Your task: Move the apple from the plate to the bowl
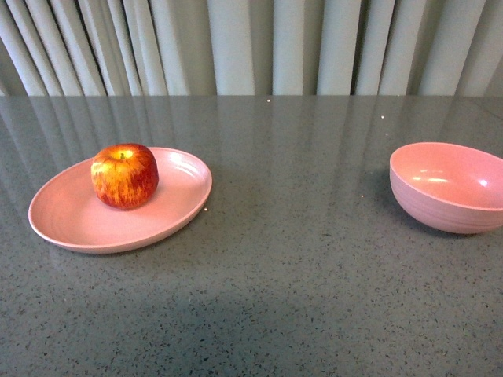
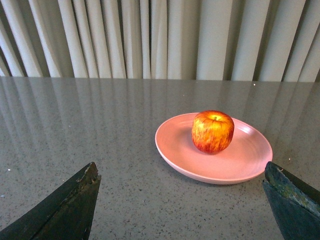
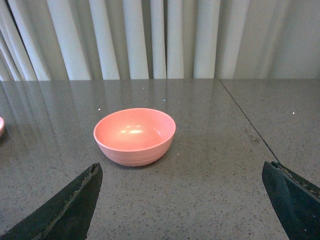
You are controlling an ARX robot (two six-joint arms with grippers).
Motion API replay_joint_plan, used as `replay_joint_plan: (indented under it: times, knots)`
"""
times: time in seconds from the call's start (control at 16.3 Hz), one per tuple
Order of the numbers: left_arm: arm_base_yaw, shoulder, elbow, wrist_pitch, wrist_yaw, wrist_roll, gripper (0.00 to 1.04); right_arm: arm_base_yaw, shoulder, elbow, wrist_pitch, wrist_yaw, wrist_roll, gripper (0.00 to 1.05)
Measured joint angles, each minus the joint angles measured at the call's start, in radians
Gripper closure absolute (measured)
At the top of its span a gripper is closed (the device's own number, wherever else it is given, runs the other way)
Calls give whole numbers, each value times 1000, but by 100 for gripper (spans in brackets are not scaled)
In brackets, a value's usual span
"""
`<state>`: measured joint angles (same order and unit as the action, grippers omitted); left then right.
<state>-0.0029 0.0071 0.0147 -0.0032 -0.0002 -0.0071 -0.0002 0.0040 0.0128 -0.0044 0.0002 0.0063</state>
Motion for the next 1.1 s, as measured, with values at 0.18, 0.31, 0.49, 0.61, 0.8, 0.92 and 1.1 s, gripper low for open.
replay_joint_plan:
  times: [0.18,0.31,0.49,0.61,0.8,0.92,1.1]
  knots:
    - [0,0,0,0,0,0,7,0,0,0,0,0,0,7]
    - [0,0,0,0,0,0,7,0,0,0,0,0,0,7]
    - [0,0,0,0,0,0,7,0,0,0,0,0,0,7]
    - [0,0,0,0,0,0,7,0,0,0,0,0,0,7]
    - [0,0,0,0,0,0,7,0,0,0,0,0,0,7]
    - [0,0,0,0,0,0,7,0,0,0,0,0,0,7]
    - [0,0,0,0,0,0,7,0,0,0,0,0,0,7]
